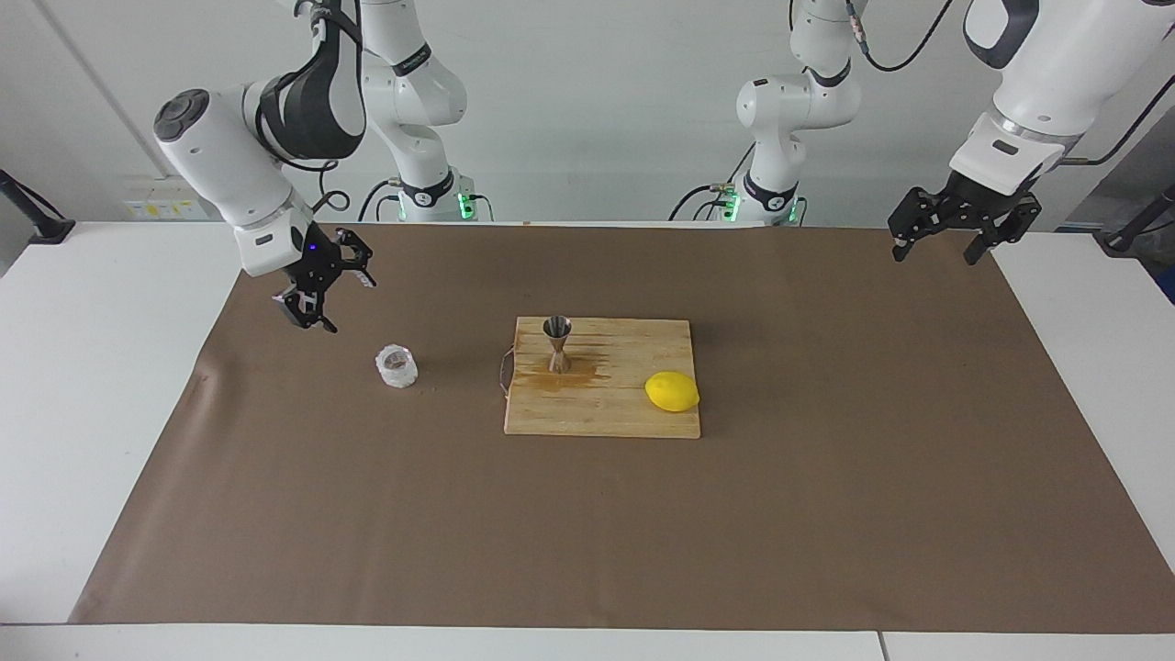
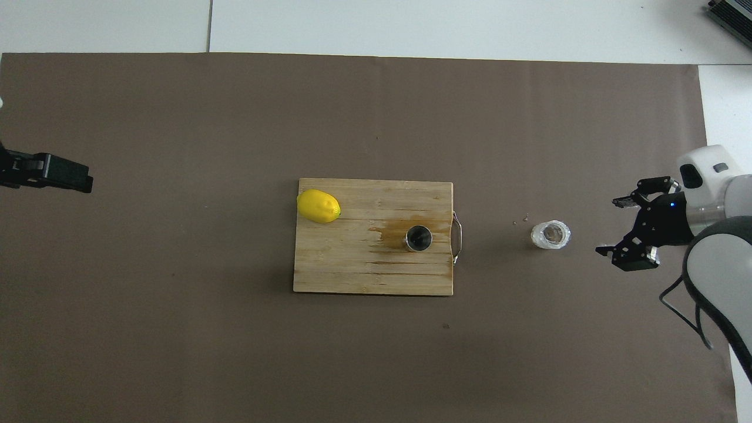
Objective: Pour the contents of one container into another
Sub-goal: 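Lower the open right gripper around the white cup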
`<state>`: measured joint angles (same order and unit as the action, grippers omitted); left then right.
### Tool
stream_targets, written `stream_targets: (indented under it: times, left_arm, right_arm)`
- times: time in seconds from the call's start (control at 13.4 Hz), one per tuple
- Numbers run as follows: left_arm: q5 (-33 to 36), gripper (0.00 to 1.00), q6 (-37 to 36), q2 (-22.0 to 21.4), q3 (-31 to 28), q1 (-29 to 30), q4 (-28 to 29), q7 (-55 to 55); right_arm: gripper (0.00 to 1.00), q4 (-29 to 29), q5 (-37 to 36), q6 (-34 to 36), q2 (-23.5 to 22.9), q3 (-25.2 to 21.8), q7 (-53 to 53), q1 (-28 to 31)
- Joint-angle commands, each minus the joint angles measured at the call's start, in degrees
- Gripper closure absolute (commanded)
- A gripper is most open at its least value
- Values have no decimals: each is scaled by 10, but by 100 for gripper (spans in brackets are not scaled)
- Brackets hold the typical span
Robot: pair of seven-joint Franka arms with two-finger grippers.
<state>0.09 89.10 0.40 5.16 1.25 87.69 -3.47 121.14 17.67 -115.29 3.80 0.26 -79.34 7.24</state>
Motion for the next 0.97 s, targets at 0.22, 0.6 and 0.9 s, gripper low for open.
stream_targets:
  times: [0.22, 0.6, 0.9]
  left_arm:
    - [-10, 0, -4, -16, 3, 9, 15, -6]
    - [-10, 0, -4, -16, 3, 9, 15, -6]
    - [-10, 0, -4, -16, 3, 9, 15, -6]
  right_arm:
    - [0, 36, 113, -78, -58, 2, -185, 19]
    - [0, 75, 161, -100, -80, 2, -289, 38]
    - [0, 103, 199, -106, -84, 2, -353, 53]
